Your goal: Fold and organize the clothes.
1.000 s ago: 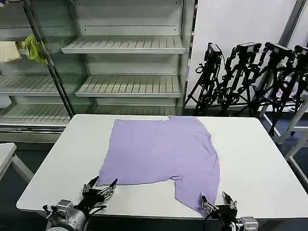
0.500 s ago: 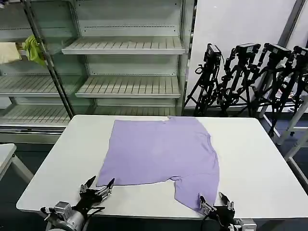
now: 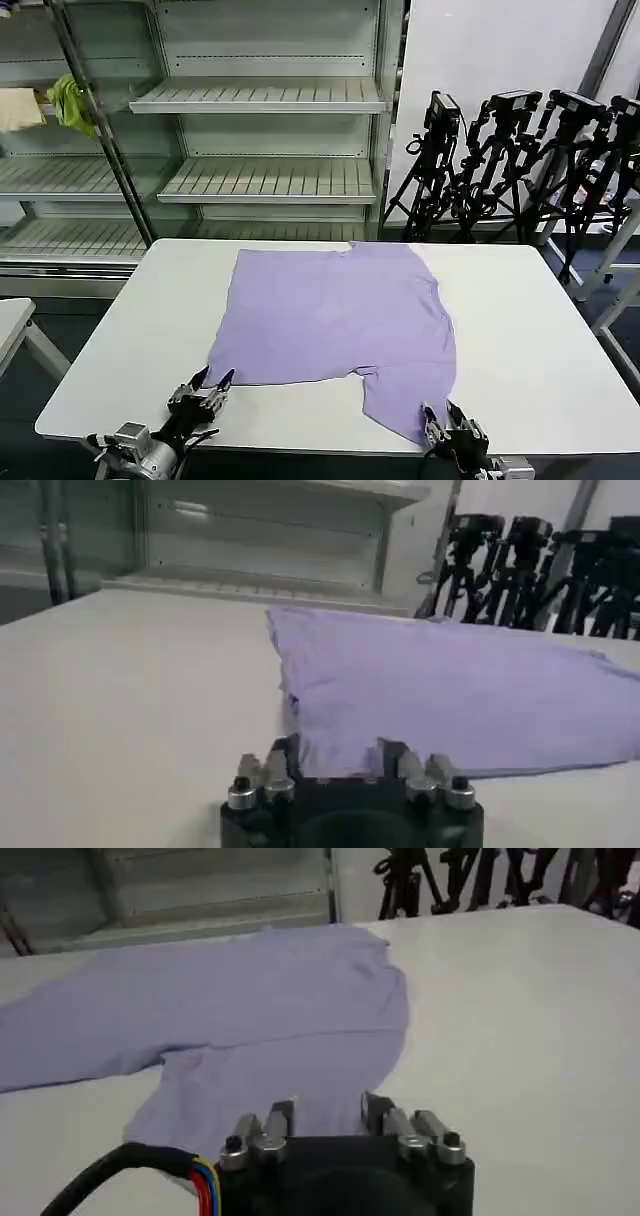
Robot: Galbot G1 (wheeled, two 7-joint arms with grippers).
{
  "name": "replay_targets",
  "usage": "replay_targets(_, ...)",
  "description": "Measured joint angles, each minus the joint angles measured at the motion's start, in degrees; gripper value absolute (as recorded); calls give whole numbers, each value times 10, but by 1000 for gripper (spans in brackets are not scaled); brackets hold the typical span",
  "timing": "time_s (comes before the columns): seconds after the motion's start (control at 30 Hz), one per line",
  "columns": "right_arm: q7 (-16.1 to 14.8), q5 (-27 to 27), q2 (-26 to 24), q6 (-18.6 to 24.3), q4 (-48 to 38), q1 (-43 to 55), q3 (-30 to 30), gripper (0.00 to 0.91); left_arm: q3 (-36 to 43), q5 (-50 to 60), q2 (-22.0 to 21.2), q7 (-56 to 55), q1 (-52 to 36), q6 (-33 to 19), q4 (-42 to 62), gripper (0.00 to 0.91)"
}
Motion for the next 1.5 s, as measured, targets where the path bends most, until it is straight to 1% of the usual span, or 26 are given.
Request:
replay_targets(0.03,0,0,-1,0,0,-1,1,71,0,0,0,0,1,0,-1,302)
replay_targets(0.1,-1,2,-2,0,0,-3,2,20,-1,0,0,0,2,-1,-1,272)
replay_targets(0.13,-2,2,-2,0,0,-4,2,0,-2,1,0,1,3,-1,-2,242)
replay_targets(0.23,-3,2,-3,0,0,-7,3,0,-2,1,-1,1,4,-1,-3,161)
replay_targets(0.27,-3,2,-3,1,0,-7,4,0,-2,2,-2,2,4,-1,-4,121)
replay_targets(0.37,-4,2,-3,3,0,-8,4,0,-2,5,-3,3,4,-3,-4,71)
replay_targets(0.43,-5,2,-3,4,0,-9,4,0,-2,6,-4,4,5,-4,-3,0)
replay_targets(0.93,2,7,-19,3,21,-35,15,0,-11,15,4,8,17,-13,-8,10)
replay_targets(1.5,20,13,-45,-11,95,-108,29,0,-31,21,27,-1,66,-6,-55,10)
